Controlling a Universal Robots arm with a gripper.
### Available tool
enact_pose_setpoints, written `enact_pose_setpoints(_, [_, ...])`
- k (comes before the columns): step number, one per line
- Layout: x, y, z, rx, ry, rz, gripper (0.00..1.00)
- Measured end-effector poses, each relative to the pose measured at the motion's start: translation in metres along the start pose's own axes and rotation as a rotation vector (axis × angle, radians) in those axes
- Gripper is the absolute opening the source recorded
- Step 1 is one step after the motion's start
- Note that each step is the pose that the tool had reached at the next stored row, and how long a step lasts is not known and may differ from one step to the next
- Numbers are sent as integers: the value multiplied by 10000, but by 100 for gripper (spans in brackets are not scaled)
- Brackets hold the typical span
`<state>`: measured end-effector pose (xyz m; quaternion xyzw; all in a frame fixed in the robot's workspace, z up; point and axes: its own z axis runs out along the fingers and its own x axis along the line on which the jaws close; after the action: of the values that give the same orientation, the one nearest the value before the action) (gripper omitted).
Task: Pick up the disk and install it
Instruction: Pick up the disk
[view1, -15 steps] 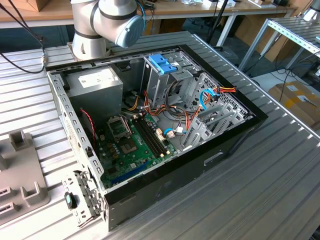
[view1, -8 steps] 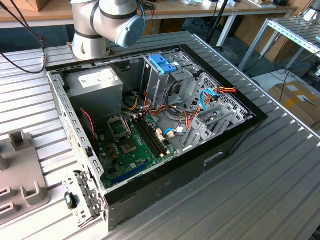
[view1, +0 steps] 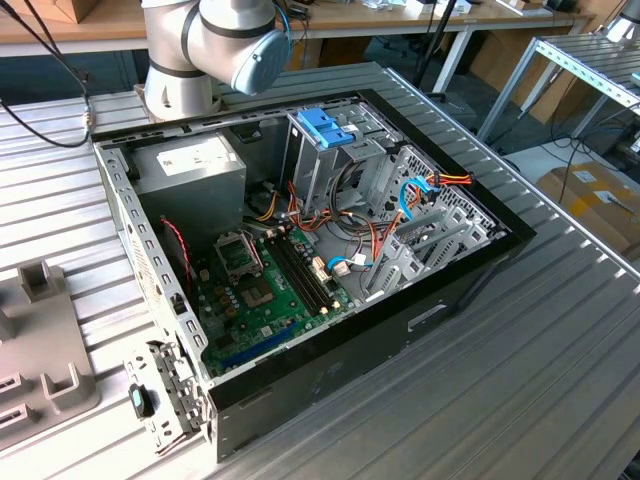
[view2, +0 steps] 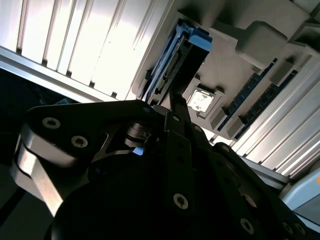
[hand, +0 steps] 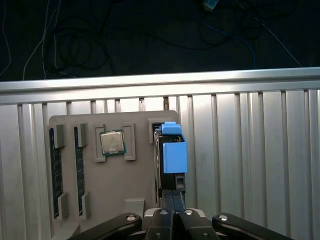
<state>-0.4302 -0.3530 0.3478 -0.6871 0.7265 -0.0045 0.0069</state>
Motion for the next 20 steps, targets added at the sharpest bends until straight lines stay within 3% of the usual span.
enact_pose_setpoints(12, [-1, -9, 0, 0, 0, 1, 11])
enact_pose_setpoints(16, [3, 50, 2, 4, 0, -1, 11])
enact_pose_setpoints(20, [3, 52, 19, 4, -1, 0, 11])
